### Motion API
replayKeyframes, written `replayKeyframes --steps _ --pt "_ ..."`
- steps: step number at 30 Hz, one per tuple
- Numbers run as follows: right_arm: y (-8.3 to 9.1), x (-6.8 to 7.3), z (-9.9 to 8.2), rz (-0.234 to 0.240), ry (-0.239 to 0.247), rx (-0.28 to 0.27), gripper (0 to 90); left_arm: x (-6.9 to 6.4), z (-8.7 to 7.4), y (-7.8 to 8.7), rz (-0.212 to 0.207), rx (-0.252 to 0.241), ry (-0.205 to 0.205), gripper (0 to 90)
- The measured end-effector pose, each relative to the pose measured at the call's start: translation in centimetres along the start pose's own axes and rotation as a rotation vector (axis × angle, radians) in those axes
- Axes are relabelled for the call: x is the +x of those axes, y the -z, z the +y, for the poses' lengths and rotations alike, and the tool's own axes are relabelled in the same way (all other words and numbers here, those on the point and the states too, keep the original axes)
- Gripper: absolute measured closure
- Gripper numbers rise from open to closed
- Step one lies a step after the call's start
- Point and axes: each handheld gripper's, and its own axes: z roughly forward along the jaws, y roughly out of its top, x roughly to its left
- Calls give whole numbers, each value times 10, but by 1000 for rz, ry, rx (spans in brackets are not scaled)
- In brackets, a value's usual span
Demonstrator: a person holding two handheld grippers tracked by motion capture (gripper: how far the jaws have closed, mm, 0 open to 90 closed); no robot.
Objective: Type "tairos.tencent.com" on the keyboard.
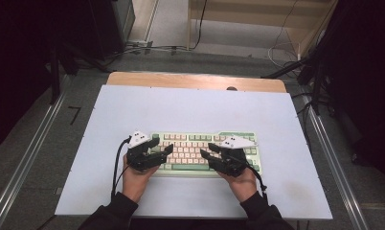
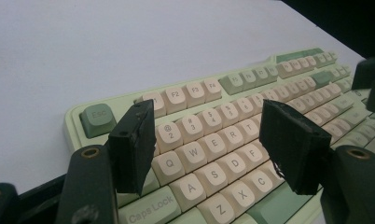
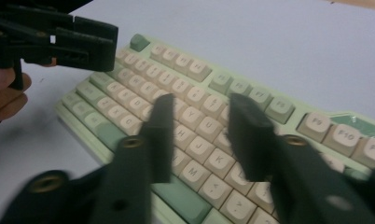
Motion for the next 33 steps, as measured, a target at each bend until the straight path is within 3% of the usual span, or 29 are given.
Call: replayKeyframes --steps 3,18,25,30,33 --pt "-6 0 -4 16 -6 31 873 0 0 0 1 0 0 365" --pt "-28 -1 -18 13 7 134 875 0 0 0 1 0 -1 365" --pt "-32 -1 -22 10 16 151 875 0 0 0 2 2 -1 365" --pt "-29 0 -22 23 18 129 872 0 0 0 2 -3 2 365" --pt "-21 -2 -17 37 3 82 605 2 0 1 4 -7 4 365"
